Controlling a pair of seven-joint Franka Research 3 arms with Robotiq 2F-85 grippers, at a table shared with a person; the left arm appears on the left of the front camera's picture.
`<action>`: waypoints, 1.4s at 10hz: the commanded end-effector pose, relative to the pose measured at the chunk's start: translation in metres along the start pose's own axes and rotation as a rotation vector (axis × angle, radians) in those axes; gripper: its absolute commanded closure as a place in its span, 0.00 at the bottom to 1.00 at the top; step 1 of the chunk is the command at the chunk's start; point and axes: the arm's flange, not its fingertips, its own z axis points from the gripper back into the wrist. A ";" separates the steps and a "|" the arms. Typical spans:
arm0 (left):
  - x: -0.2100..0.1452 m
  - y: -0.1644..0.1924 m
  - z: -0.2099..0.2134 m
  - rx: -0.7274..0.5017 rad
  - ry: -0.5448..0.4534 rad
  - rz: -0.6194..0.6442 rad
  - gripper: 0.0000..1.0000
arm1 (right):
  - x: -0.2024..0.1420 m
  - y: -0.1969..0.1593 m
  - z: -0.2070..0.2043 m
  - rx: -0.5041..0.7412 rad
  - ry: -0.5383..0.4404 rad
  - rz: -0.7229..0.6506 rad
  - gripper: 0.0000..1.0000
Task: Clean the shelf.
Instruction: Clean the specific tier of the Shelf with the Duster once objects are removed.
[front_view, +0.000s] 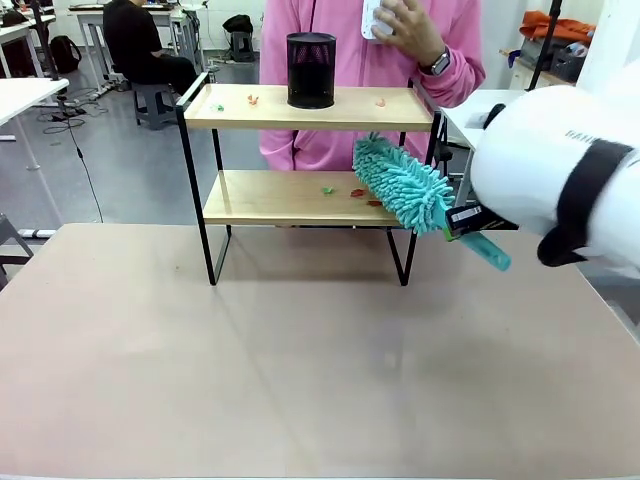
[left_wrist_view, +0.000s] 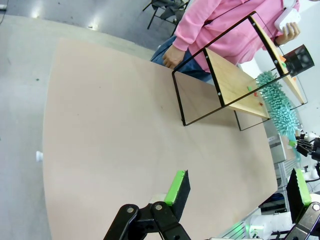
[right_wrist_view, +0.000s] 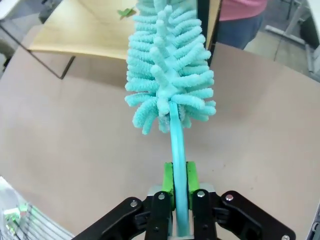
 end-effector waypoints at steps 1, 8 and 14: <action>0.001 -0.001 -0.001 -0.014 -0.014 -0.020 0.00 | -0.007 -0.005 -0.016 -0.038 -0.051 -0.096 0.87; 0.001 -0.001 -0.001 -0.014 -0.014 -0.020 0.00 | 0.003 0.007 -0.034 0.046 0.005 -0.087 0.87; 0.001 -0.001 -0.001 -0.014 -0.014 -0.020 0.00 | 0.007 0.022 -0.038 0.144 0.009 -0.026 0.87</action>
